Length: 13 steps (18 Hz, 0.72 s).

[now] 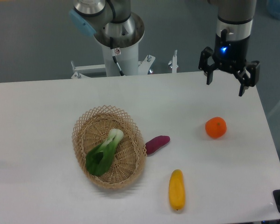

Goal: Pick up the green vegetable from the basket
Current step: 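Move the open gripper over the wicker basket above the bok choy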

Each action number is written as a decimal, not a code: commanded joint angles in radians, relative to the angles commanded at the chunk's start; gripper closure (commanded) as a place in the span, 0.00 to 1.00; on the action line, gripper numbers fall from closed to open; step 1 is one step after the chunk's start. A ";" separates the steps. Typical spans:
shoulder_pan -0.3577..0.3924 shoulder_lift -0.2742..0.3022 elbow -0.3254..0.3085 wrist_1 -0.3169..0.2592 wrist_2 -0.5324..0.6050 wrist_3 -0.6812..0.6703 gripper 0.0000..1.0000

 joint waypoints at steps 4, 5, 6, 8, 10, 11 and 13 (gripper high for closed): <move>-0.002 0.003 -0.017 0.006 -0.002 0.000 0.00; -0.003 0.003 -0.020 0.005 0.000 -0.002 0.00; -0.006 0.003 -0.023 0.005 0.000 -0.002 0.00; -0.014 0.003 -0.028 0.000 -0.005 -0.035 0.00; -0.034 0.003 -0.040 0.008 -0.035 -0.113 0.00; -0.038 0.003 -0.046 0.009 -0.038 -0.139 0.00; -0.064 0.002 -0.058 0.009 -0.044 -0.182 0.00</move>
